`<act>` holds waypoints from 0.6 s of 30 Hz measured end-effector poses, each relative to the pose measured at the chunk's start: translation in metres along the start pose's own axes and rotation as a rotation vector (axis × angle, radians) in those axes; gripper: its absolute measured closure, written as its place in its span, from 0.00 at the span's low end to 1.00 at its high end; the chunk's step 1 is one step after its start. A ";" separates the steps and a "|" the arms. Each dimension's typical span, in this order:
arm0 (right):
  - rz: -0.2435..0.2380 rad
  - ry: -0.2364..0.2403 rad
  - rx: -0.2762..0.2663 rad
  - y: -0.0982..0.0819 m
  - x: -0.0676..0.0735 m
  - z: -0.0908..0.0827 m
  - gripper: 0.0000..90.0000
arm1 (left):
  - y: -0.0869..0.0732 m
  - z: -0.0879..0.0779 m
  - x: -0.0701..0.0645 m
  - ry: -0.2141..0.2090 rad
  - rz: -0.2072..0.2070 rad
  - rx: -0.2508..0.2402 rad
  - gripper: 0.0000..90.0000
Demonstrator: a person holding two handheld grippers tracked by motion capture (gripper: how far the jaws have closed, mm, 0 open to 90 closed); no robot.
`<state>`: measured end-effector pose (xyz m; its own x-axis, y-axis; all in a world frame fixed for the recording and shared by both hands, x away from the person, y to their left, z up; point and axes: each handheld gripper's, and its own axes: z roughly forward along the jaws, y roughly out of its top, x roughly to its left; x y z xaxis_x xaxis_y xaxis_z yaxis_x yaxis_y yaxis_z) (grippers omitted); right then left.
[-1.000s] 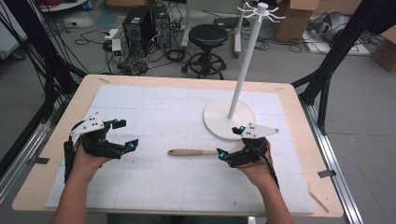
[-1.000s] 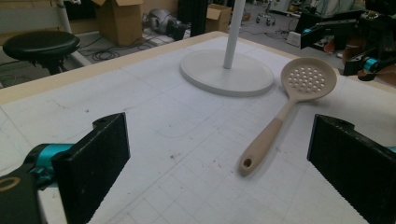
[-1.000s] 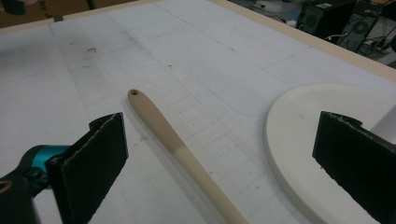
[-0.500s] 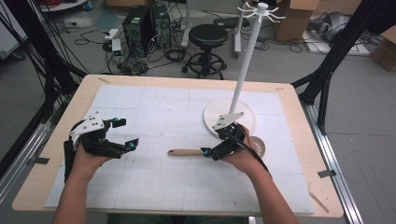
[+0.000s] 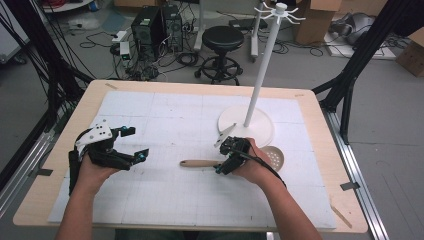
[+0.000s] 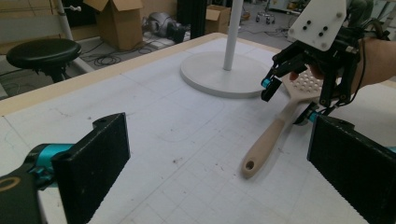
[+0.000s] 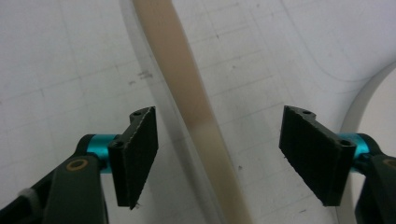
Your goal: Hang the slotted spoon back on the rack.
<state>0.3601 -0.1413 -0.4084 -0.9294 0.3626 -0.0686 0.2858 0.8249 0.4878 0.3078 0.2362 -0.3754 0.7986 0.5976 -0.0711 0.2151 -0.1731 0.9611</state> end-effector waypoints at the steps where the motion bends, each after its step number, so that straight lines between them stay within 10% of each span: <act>1: -0.003 -0.004 0.011 0.001 0.000 0.001 0.33 | 0.000 0.000 0.000 -0.001 -0.001 -0.002 0.07; 18: 0.022 0.063 0.135 0.008 -0.001 0.013 0.71 | 0.000 0.000 -0.001 0.005 0.008 0.005 0.07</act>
<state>0.3658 -0.1294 -0.4156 -0.9342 0.3568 -0.0022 0.3313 0.8695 0.3664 0.3074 0.2356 -0.3751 0.7977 0.5998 -0.0618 0.2111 -0.1819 0.9604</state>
